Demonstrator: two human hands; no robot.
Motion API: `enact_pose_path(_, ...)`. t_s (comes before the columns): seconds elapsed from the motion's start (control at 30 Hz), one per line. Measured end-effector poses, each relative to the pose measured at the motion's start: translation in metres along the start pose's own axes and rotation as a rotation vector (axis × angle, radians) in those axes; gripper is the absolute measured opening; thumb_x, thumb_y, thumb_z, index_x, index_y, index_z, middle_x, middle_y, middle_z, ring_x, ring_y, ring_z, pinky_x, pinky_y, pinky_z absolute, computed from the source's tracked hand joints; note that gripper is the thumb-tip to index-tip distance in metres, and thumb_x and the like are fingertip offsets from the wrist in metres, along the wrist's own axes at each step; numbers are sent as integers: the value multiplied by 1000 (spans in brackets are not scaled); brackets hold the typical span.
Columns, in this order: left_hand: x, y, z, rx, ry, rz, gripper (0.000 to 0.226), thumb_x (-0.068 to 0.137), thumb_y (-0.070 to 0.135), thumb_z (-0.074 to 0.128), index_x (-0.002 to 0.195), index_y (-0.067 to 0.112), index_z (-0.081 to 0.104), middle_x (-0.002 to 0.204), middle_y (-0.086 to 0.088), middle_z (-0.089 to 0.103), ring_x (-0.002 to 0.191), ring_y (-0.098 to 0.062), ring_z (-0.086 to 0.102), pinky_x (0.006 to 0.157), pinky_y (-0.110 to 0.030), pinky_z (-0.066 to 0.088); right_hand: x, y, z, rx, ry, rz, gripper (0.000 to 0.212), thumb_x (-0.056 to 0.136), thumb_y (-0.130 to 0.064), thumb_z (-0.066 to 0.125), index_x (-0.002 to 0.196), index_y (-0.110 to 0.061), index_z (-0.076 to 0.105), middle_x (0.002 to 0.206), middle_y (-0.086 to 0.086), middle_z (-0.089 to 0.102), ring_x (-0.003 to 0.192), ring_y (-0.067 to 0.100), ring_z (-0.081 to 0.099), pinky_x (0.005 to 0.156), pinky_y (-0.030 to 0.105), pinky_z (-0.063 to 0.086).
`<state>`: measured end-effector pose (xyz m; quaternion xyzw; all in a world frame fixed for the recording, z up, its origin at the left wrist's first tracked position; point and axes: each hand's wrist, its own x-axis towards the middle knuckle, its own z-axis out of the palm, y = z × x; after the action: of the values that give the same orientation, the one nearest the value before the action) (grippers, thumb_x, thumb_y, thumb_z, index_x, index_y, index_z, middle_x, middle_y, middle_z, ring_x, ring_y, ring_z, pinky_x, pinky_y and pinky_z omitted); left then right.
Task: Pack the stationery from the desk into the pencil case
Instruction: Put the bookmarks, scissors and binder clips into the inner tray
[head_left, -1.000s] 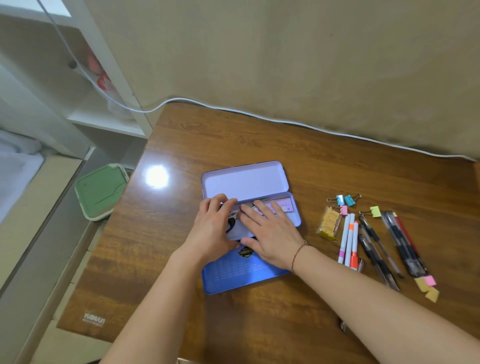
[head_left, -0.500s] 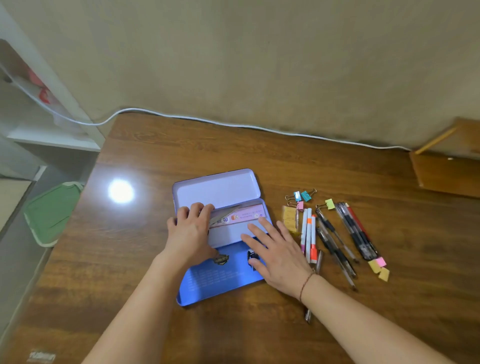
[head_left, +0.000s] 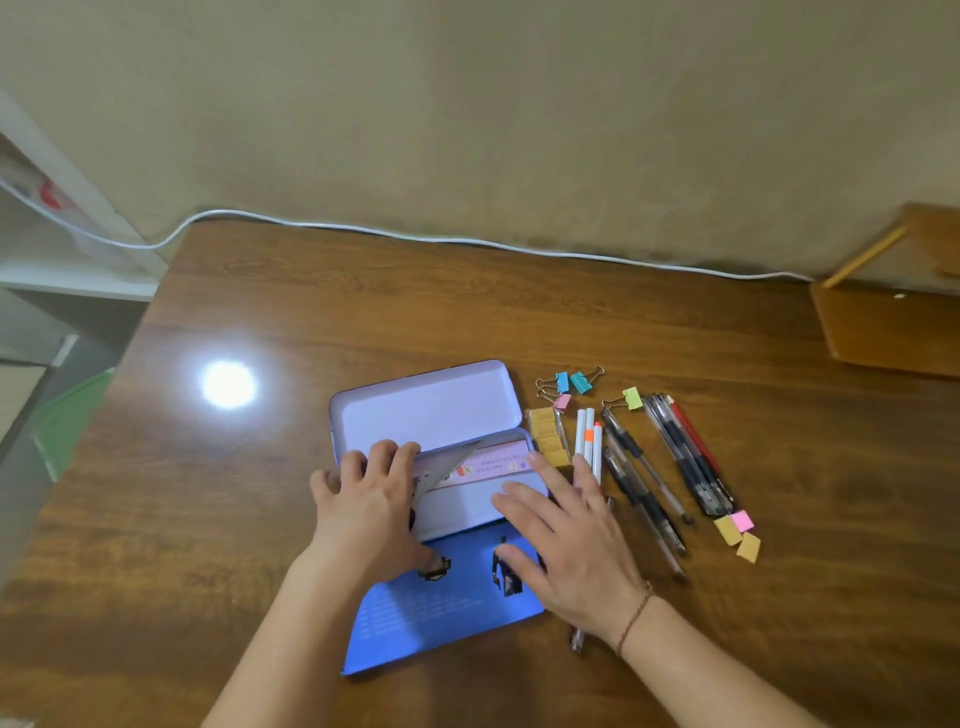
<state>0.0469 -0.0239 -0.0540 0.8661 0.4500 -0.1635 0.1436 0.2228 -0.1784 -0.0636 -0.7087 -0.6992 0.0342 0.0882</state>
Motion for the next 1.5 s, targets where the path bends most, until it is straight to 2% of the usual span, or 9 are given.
enact_pose_path(0.2, 17, 33, -7, -179, 217, -13, 97, 66, 79, 58, 146, 39, 21, 151, 8, 27, 137, -27, 24, 111, -58, 18, 5, 74, -6, 203, 406, 295, 24, 92, -28, 55, 109, -18, 68, 109, -4, 68, 115, 19, 52, 98, 43, 42)
enact_pose_path(0.4, 43, 82, 0, -420, 512, -22, 56, 82, 53, 64, 133, 34, 51, 139, 6, 49, 129, -25, 37, 109, -55, 25, 55, 131, -16, 59, 224, 362, 33, 87, -30, 59, 120, -30, 61, 122, -10, 62, 123, 17, 43, 98, 42, 41)
enact_pose_path(0.53, 70, 101, -14, -331, 407, 23, 61, 85, 55, 60, 139, 34, 42, 145, 6, 44, 135, -26, 32, 108, -53, 27, 93, 137, -15, 20, -41, 326, 41, 89, -37, 58, 130, -36, 52, 133, -12, 55, 126, 17, 40, 102, 42, 37)
enact_pose_path(0.7, 87, 107, -54, -192, 75, 347, 59, 89, 44, 63, 142, 32, 41, 148, 3, 44, 134, -22, 39, 105, -44, 37, 104, 140, -15, -102, -29, 285, 25, 90, -31, 62, 114, -29, 64, 116, -4, 62, 111, 20, 52, 95, 40, 44)
enact_pose_path(0.87, 63, 61, -60, -112, 239, 292, 31, 92, 36, 62, 120, 25, 61, 119, 4, 63, 96, -15, 56, 80, -25, 38, 98, 139, -24, -73, 39, 265, 21, 92, -18, 59, 112, -21, 66, 118, 4, 61, 106, 21, 56, 89, 33, 49)
enact_pose_path(1.0, 32, 26, -25, -59, 350, 233, 37, 90, 41, 62, 125, 28, 57, 120, 8, 60, 104, -15, 57, 85, -30, 45, 76, 121, -37, 173, 356, 197, 15, 88, -14, 60, 93, -21, 72, 94, 1, 65, 79, 13, 57, 69, 23, 44)
enact_pose_path(1.2, 11, 9, 4, -147, 323, 214, 39, 91, 39, 59, 129, 35, 51, 132, 16, 53, 120, -11, 52, 100, -32, 43, 35, 74, -30, 1127, 352, 265, 25, 88, 2, 58, 81, -16, 74, 77, 2, 74, 64, 13, 68, 56, 22, 52)
enact_pose_path(1.37, 4, -33, -2, -291, 453, 272, 19, 90, 24, 62, 90, 43, 61, 103, 28, 59, 101, 3, 56, 75, -18, 40, 34, 58, -10, 1157, 380, 335, 20, 86, -2, 66, 78, -16, 76, 78, 4, 75, 68, 16, 72, 63, 26, 58)
enact_pose_path(1.5, 9, -35, 2, -240, 413, 369, 8, 85, 29, 69, 84, 37, 68, 109, 19, 60, 103, -3, 56, 91, -23, 43, 40, 58, -11, 1051, 379, 326, 11, 78, -10, 77, 78, -22, 77, 80, -2, 77, 77, 15, 74, 73, 33, 58)
